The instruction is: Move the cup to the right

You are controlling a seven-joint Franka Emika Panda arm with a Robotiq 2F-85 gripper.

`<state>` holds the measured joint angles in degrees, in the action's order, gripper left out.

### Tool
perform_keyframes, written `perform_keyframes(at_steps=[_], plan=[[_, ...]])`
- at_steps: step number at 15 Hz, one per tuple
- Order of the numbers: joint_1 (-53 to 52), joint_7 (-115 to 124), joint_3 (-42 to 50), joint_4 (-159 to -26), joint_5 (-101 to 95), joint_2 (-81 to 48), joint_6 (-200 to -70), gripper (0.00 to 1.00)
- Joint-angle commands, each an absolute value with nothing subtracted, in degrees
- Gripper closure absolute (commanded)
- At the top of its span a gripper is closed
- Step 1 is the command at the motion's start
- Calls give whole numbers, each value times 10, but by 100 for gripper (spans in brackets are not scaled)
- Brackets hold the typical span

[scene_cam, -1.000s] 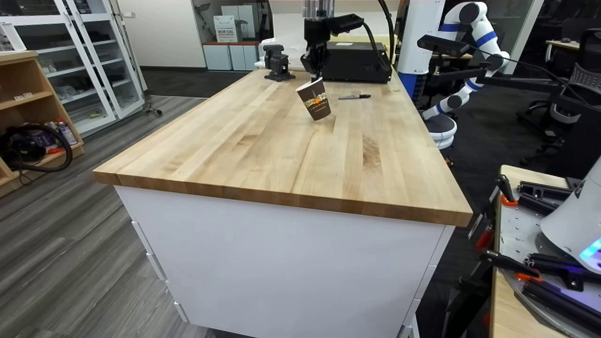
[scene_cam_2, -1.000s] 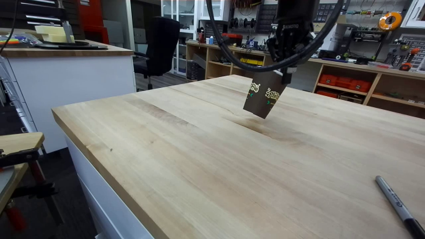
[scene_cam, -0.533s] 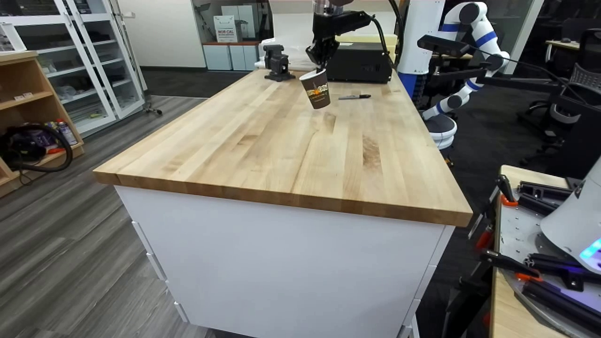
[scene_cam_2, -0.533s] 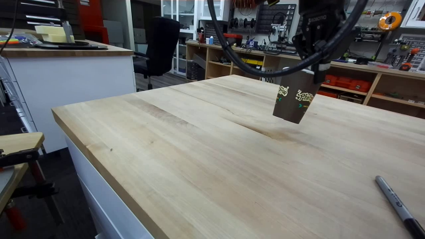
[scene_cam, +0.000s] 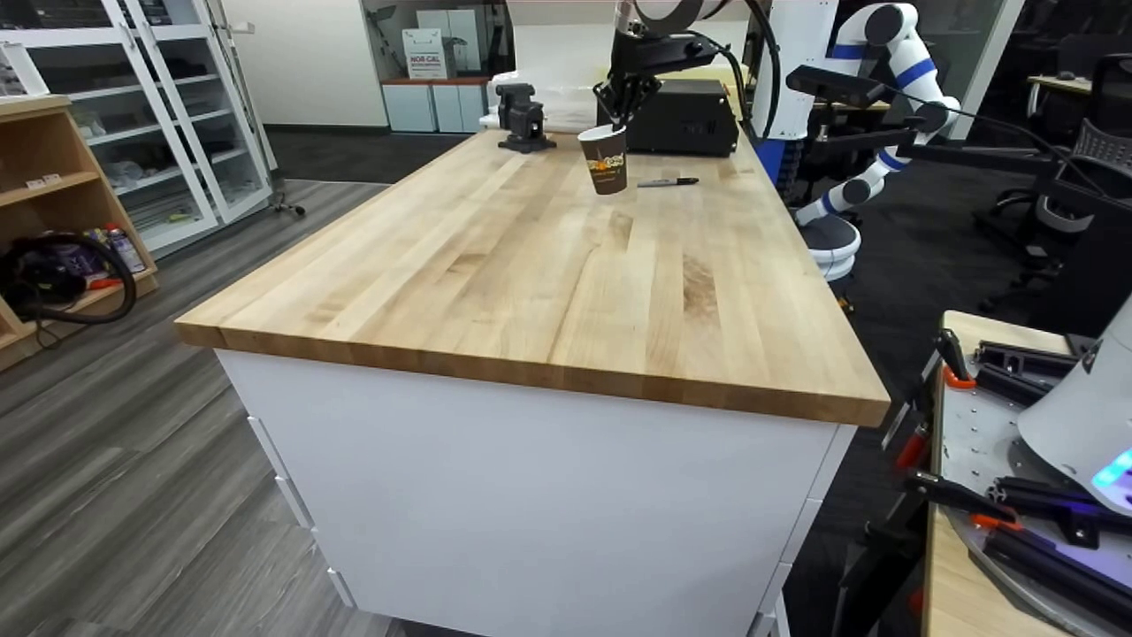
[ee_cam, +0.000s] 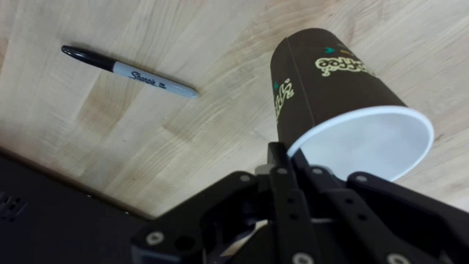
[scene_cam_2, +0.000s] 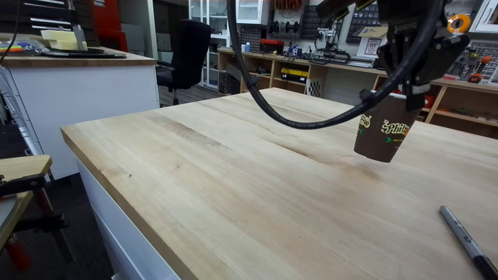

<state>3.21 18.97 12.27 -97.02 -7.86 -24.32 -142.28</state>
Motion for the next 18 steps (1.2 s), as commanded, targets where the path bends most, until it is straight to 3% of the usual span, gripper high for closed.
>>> perform_keyframes(at_steps=[1,18], plan=[[23,239,146,-1007,-97,-220,-1446,96],[43,255,166,-1004,-66,-239,-1527,96]])
